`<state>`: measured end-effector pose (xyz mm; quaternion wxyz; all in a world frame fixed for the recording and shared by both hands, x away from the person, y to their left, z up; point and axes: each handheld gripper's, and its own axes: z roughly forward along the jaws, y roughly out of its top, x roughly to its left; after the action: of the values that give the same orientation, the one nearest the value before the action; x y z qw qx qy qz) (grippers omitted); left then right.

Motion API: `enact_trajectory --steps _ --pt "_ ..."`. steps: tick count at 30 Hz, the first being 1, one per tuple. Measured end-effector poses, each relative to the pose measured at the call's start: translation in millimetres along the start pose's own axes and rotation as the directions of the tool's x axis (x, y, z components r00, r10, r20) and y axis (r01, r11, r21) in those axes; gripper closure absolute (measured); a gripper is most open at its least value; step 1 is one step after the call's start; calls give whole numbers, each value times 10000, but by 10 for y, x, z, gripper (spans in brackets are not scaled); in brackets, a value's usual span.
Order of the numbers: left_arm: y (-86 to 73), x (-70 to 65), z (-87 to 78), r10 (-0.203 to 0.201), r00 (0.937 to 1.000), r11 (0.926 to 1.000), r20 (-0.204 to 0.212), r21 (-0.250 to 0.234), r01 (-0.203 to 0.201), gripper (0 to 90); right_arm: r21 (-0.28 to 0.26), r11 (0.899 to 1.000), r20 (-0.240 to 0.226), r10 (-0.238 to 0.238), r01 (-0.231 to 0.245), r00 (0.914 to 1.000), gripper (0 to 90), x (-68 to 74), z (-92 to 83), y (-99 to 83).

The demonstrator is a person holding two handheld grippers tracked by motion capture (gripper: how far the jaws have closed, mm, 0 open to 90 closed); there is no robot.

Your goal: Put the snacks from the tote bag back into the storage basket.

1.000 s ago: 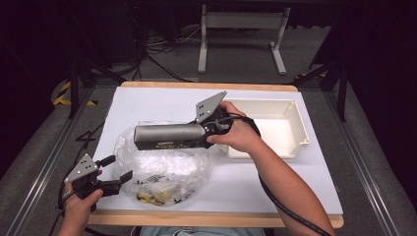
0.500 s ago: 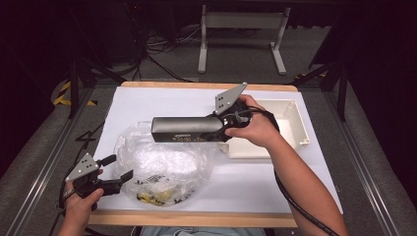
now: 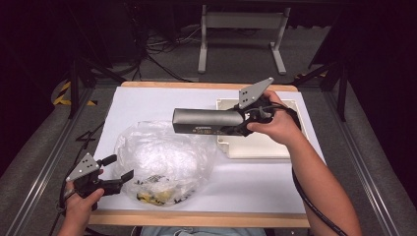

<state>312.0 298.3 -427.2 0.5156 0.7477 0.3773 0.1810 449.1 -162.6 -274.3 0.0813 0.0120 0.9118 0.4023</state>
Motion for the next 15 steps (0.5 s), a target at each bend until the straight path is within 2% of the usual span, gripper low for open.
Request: enact_trajectory --steps 3,15 --pt "-3 -9 13 -28 10000 10000 45 -5 28 137 171 9997 259 163 -167 9995 423 -37 -100 -96" --pt "0 -13 15 -23 10000 10000 16 38 23 137 373 9974 655 586 -611 9961 423 -158 -334 -360"
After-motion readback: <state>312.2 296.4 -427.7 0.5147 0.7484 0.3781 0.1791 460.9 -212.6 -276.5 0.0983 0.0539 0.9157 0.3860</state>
